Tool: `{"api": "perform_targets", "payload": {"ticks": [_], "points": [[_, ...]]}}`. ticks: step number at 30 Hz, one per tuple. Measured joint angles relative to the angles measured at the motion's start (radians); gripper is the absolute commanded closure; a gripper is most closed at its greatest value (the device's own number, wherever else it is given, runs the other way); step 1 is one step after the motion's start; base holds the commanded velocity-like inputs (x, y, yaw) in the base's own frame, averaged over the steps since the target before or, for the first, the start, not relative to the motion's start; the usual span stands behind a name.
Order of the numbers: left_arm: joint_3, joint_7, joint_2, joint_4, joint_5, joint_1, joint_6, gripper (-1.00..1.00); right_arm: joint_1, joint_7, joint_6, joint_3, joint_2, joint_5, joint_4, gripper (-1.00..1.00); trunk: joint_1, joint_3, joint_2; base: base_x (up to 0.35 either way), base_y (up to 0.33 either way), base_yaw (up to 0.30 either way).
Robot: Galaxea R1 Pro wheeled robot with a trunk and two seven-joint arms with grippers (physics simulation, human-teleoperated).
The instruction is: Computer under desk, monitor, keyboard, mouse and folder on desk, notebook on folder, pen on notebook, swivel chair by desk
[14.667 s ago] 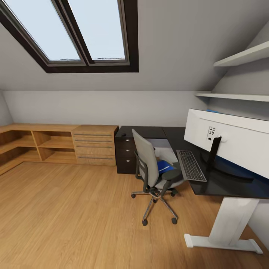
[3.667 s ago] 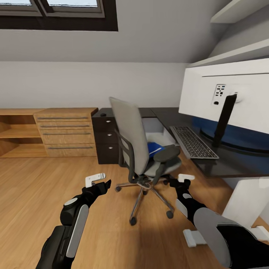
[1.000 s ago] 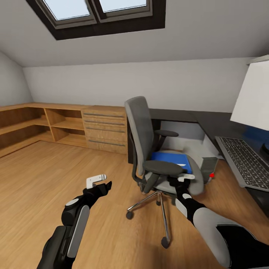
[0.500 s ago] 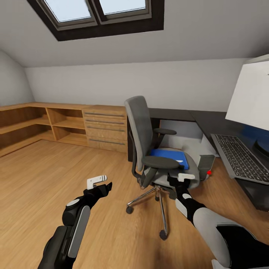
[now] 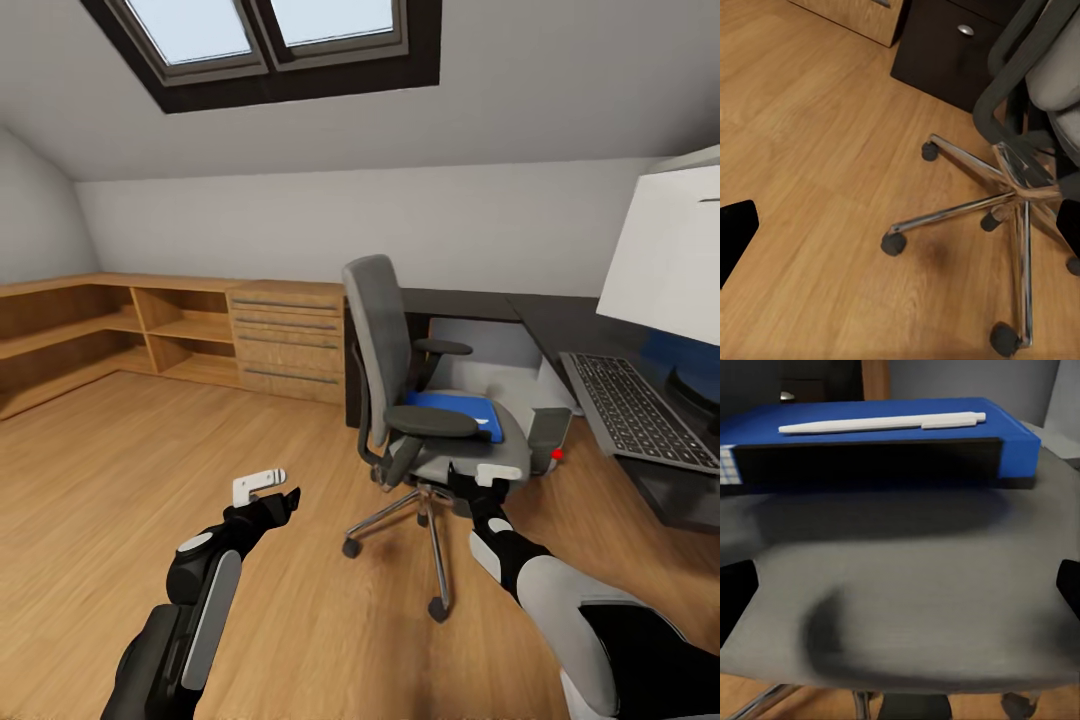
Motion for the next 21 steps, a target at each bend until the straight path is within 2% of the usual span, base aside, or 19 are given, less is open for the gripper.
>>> {"api": "perform_targets", "payload": {"ticks": [14,17,21], "points": [[0.000,0.000,0.000,0.000,0.000,0.000,-0.001,-1.00,0.000,0.000,0.000,0.000,0.001,0.000,0.000,-1.00,0.000,0.000,0.000,-0.001,0.001,0.189],[0.000,0.000,0.000,0.000,0.000,0.000,-0.001,-1.00,0.000,-0.004,-0.001,-0.012,0.001,-0.007,0.001,-1.00,0.000,0.000,0.000,0.178,0.000,0.202],[0.000,0.000,0.000,0.000,0.000,0.000,-0.001,-1.00,0.001,0.000,0.000,0.000,0.003,0.000,0.002,-1.00,0.000,0.000,0.000,0.163,0.000,0.202]]}}
